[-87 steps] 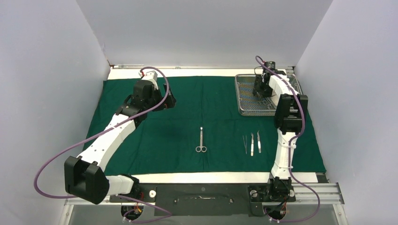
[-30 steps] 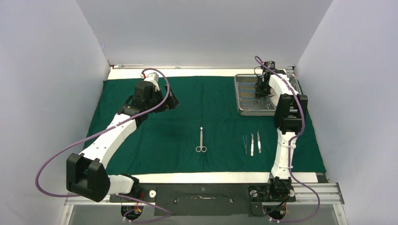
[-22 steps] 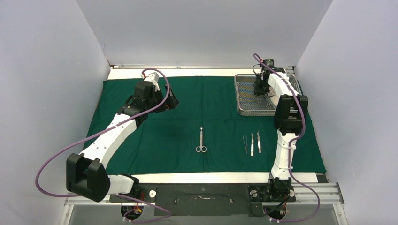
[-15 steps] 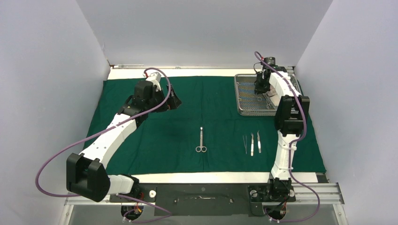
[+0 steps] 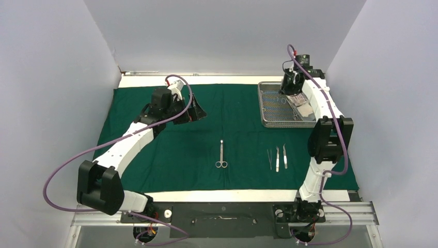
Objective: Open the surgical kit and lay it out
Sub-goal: Place the medical item in the surgical kit.
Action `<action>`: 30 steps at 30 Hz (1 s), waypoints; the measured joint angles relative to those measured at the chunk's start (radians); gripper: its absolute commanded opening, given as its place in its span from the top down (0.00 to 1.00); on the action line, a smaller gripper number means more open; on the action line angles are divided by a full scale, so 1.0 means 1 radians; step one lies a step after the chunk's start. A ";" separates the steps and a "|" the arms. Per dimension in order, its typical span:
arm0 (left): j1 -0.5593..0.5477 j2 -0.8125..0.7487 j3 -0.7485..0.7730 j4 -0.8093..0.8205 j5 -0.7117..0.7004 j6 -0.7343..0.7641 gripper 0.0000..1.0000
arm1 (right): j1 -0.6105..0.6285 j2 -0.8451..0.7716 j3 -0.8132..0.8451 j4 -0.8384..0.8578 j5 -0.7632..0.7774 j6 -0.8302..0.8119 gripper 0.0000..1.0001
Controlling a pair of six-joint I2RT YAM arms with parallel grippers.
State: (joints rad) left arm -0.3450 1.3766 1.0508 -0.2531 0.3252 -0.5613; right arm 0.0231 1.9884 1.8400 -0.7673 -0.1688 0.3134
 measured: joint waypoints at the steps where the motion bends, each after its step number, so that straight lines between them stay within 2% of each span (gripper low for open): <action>1: 0.000 0.004 0.000 0.005 0.007 -0.007 0.01 | 0.009 -0.026 -0.013 0.003 -0.006 0.014 0.95; 11: -0.001 0.037 0.000 0.104 0.098 -0.147 0.00 | 0.183 -0.259 -0.243 0.091 -0.113 0.158 0.95; 16: 0.001 0.094 0.001 0.163 0.143 -0.274 0.08 | 0.269 -0.331 -0.437 0.199 -0.182 0.215 0.95; 20: 0.002 0.162 0.001 0.205 0.173 -0.348 0.10 | 0.342 -0.347 -0.558 0.279 -0.217 0.253 0.95; 24: 0.002 0.224 0.001 0.247 0.212 -0.426 0.12 | 0.419 -0.346 -0.611 0.335 -0.236 0.282 0.95; 30: 0.002 0.289 0.001 0.312 0.250 -0.507 0.27 | 0.504 -0.314 -0.607 0.431 -0.259 0.309 0.95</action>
State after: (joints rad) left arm -0.3431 1.6657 1.0515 0.0586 0.5755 -1.0679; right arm 0.5266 1.6741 1.2335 -0.3367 -0.4278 0.6220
